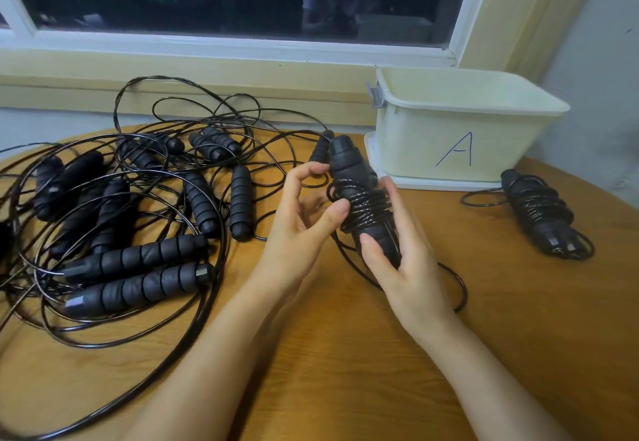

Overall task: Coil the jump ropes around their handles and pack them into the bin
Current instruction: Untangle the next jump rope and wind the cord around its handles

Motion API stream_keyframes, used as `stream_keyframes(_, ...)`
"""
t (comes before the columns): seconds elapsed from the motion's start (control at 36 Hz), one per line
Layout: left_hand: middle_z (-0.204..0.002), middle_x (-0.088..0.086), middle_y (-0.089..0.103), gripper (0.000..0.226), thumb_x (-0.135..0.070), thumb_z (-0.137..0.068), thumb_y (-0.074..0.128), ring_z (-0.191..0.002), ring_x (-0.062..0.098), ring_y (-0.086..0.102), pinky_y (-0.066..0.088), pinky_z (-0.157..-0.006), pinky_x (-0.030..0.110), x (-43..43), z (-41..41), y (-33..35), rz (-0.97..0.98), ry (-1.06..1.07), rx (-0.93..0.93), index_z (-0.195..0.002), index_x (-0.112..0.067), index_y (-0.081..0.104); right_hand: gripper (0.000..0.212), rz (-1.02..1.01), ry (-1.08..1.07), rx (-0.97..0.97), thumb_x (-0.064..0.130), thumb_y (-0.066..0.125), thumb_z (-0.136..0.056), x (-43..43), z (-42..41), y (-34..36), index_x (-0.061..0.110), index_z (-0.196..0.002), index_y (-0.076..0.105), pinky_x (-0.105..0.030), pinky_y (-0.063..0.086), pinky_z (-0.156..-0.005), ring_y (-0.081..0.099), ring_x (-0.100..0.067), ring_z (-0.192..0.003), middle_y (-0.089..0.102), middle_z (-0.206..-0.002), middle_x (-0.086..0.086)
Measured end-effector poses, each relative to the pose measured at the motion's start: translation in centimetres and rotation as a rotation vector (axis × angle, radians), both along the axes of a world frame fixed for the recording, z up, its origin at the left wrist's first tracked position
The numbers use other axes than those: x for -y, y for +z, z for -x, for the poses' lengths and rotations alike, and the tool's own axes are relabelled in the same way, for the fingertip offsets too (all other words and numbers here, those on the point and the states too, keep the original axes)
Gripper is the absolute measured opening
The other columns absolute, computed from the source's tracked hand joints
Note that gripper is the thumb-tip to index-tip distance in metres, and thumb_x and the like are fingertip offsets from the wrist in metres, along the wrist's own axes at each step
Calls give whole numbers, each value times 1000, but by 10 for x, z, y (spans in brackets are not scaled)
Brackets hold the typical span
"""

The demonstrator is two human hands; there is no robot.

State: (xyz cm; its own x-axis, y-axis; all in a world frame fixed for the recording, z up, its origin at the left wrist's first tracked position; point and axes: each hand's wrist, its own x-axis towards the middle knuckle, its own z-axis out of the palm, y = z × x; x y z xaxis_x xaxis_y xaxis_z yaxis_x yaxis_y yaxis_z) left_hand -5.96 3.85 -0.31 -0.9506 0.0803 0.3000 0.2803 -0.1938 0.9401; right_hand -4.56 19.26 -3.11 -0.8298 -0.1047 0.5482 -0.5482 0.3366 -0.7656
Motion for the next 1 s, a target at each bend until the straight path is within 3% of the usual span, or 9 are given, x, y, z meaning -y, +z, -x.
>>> stream_keyframes(0.08,-83,-10,71,61,-15,-81,64,-82,3,67,52,-73,18,-4,0,-1,-21,35,28,-137,-16,39,81,-47,-51,-67,36,66,-89,3,-1,5,18,-154,21,-4,29,-103,33,7,-137,37,-150,-2)
stream_keyframes(0.17,-81,-14,67,61,-26,-76,66,-78,-2,65,50,-72,14,-7,-1,-1,23,62,26,-134,-25,46,85,-22,-49,-73,29,79,-81,2,-3,4,23,-150,29,-6,35,-99,44,5,-129,47,-139,11)
stream_keyframes(0.28,-111,3,65,55,-33,-76,67,-95,1,64,51,-80,16,-5,0,-2,99,66,33,-129,-33,51,66,-2,-68,-92,22,73,-84,1,-3,2,24,-141,41,-10,43,-94,53,0,-122,54,-132,12)
stream_keyframes(0.42,-120,6,70,71,-26,-82,66,-116,14,63,50,-93,23,-2,0,-2,80,-41,66,-147,-21,39,64,10,-82,-106,19,70,-87,-3,-1,4,19,-145,41,-20,42,-106,48,-10,-133,52,-141,-5)
stream_keyframes(0.53,-117,11,69,68,-26,-83,63,-113,16,64,51,-90,22,-3,-1,0,50,-61,67,-145,-23,38,62,-41,-156,-179,28,64,-91,-1,-1,4,9,-146,41,-7,33,-103,38,4,-132,43,-138,-8)
stream_keyframes(0.64,-110,30,61,50,-29,-82,62,-94,21,64,55,-78,24,-3,0,1,2,-3,57,-130,-27,46,61,-30,-145,-172,30,59,-93,1,-2,4,13,-149,38,-10,33,-104,43,-3,-133,48,-139,-7)
stream_keyframes(0.78,-80,2,65,51,-26,-75,66,-76,9,68,54,-69,21,-3,3,-2,-1,132,26,-122,-19,48,53,-96,-122,-173,27,53,-98,-1,0,2,17,-148,42,-21,37,-109,44,-13,-136,48,-146,-2)
stream_keyframes(0.86,-64,-12,63,41,-15,-80,70,-71,2,67,53,-66,17,-4,5,-6,26,180,9,-114,-24,49,50,-150,-175,-190,27,50,-98,-1,1,0,18,-147,45,-13,38,-103,48,-15,-131,47,-145,-4)
stream_keyframes(1.0,-74,-9,63,55,-19,-73,71,-76,1,66,53,-71,17,-2,4,-5,36,103,11,-124,-22,49,47,-144,-199,-205,13,55,-96,-3,4,0,16,-143,51,-7,35,-101,48,-8,-129,50,-143,-6)
